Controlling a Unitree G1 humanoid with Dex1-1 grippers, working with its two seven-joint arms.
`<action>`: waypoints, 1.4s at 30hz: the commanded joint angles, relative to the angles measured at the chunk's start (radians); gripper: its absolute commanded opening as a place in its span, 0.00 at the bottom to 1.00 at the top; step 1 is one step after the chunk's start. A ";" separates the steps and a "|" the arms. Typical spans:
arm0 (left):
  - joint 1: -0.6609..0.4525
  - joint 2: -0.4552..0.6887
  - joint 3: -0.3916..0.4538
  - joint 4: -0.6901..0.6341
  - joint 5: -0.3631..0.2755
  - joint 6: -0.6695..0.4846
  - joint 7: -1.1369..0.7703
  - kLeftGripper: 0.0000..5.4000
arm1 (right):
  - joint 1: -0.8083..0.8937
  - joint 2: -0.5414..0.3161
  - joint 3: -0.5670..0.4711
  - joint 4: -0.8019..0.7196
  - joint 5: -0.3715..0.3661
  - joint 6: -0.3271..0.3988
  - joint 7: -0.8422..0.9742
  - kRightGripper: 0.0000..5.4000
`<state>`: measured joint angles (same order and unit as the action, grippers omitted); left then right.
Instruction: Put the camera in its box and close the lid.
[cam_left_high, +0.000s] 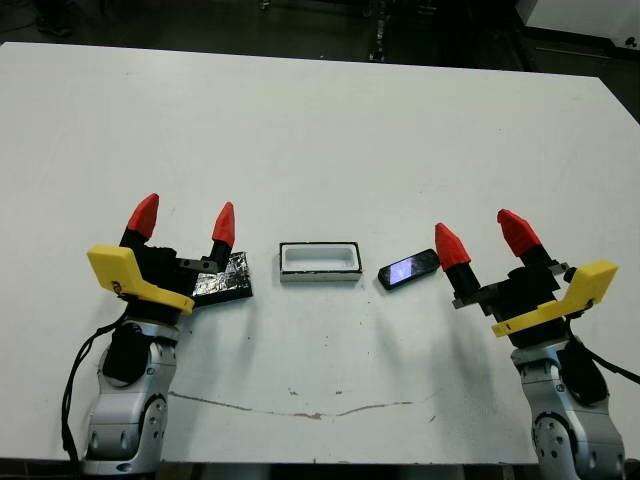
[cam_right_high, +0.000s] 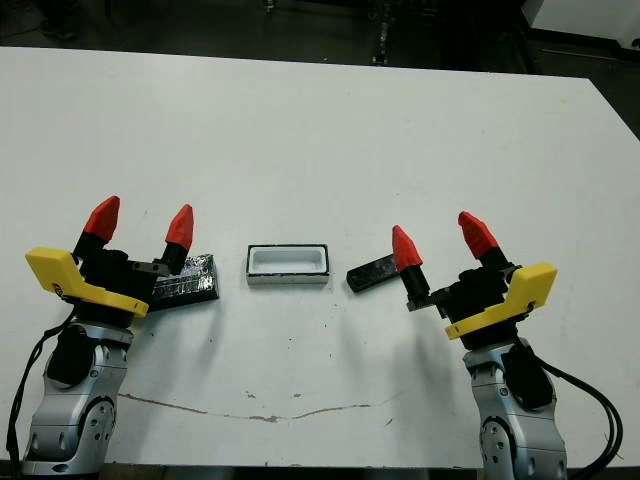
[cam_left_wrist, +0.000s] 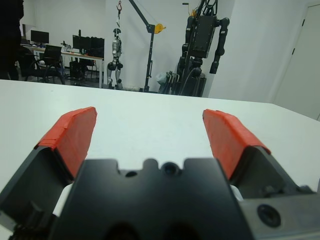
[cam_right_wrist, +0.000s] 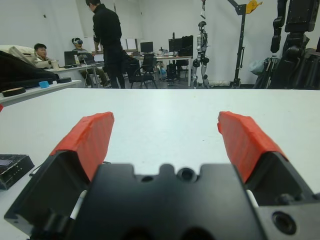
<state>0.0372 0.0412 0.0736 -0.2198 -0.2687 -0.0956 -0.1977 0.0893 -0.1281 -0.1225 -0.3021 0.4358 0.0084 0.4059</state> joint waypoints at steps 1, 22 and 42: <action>0.006 0.003 -0.001 0.006 0.000 0.005 -0.003 1.00 | 0.004 -0.015 -0.001 0.003 -0.001 0.006 0.004 1.00; 0.007 0.002 -0.004 0.007 0.010 0.002 0.002 1.00 | -0.386 -0.451 -0.044 0.167 -0.018 0.172 0.298 1.00; 0.013 -0.003 -0.001 0.007 0.018 -0.003 0.021 1.00 | -1.004 -0.513 0.466 0.745 -0.331 0.000 1.115 0.99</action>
<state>0.0396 0.0364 0.0695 -0.2171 -0.2616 -0.1019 -0.1828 -0.8938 -0.6523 0.3192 0.4011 0.1256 0.0247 1.4816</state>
